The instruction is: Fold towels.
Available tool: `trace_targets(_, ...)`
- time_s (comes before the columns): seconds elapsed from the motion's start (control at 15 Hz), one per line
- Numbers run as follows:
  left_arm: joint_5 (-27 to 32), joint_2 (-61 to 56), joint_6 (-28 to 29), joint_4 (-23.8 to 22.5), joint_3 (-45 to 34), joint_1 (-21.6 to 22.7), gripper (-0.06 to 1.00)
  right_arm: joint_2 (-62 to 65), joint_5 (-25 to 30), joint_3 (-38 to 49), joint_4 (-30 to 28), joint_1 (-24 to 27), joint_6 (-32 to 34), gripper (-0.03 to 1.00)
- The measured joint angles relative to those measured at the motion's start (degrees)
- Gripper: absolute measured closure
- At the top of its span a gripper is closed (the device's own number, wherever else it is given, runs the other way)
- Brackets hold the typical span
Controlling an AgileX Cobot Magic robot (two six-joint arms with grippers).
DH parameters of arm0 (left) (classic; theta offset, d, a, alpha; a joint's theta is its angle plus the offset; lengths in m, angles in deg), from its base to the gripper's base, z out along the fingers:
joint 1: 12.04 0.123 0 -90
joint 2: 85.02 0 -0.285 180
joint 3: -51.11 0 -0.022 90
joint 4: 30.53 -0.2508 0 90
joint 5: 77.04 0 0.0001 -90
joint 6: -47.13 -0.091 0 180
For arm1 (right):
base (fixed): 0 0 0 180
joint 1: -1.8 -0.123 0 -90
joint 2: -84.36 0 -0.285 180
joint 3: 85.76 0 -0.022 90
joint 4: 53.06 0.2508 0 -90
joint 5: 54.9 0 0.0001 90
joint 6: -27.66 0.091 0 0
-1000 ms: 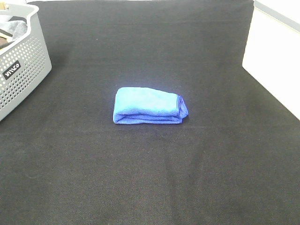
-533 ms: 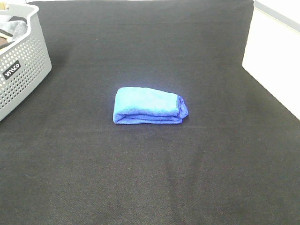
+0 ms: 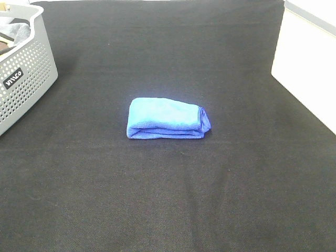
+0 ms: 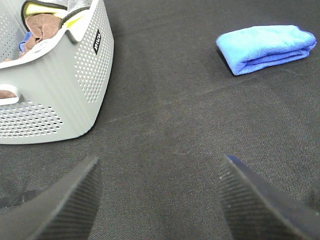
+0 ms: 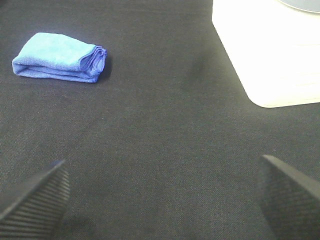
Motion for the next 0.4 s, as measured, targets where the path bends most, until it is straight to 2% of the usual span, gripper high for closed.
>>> trace_targets(0.4,-0.1,0.0,-0.2,0.0,0.0,0.0,0.30,0.0,0.0,0.0,0.0,0.0,0.0,0.03)
